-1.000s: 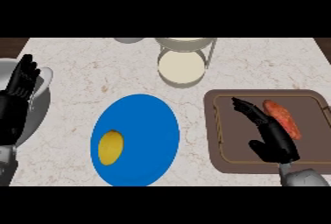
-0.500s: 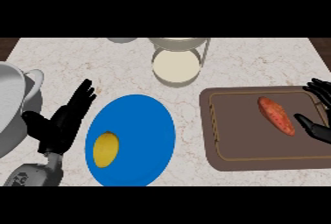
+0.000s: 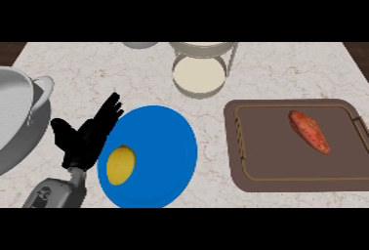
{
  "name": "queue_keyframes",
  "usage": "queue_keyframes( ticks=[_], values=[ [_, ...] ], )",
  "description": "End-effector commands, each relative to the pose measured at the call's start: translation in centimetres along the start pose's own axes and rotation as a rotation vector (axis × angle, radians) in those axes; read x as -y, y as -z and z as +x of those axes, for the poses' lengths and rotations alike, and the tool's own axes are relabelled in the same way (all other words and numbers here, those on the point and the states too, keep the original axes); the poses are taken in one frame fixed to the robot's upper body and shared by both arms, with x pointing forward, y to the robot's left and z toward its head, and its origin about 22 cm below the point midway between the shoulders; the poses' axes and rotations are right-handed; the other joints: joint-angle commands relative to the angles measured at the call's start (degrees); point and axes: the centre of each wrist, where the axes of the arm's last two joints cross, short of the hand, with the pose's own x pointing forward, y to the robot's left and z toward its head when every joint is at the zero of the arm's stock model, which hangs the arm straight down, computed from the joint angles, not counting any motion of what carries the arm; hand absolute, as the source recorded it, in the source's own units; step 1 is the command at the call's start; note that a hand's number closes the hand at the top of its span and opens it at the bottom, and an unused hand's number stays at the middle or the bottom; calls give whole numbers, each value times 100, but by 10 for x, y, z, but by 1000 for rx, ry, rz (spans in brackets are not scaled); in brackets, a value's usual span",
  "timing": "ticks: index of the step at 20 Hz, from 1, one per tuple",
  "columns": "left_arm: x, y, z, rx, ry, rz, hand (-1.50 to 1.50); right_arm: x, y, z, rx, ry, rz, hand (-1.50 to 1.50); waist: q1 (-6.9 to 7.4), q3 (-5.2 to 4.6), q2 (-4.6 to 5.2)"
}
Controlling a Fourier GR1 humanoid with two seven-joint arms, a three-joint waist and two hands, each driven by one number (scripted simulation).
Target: Pick the sweet potato from the tray and place it in the tiered basket
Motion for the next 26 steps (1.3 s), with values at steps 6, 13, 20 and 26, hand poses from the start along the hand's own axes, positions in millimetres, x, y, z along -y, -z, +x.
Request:
queue_keyframes(
  ticks=[6, 13, 20, 26],
  values=[
    [-4, 8, 2, -14, -9, 6, 0, 12, 15, 59, -204, -532, 75, -150, -67, -27, -33],
    [-7, -2, 1, -14, 13, 0, 0, -45, 33, 129, -330, -526, 143, -150, 16, -16, -41],
    [3, 12, 0, 0, -25, -31, 0, -93, 37, 133, -450, -662, 142, -150, 109, -5, 2],
    [7, 1, 2, -11, -5, -18, 0, -110, 24, 133, -536, -706, 163, -150, 81, 0, -13]
  ],
)
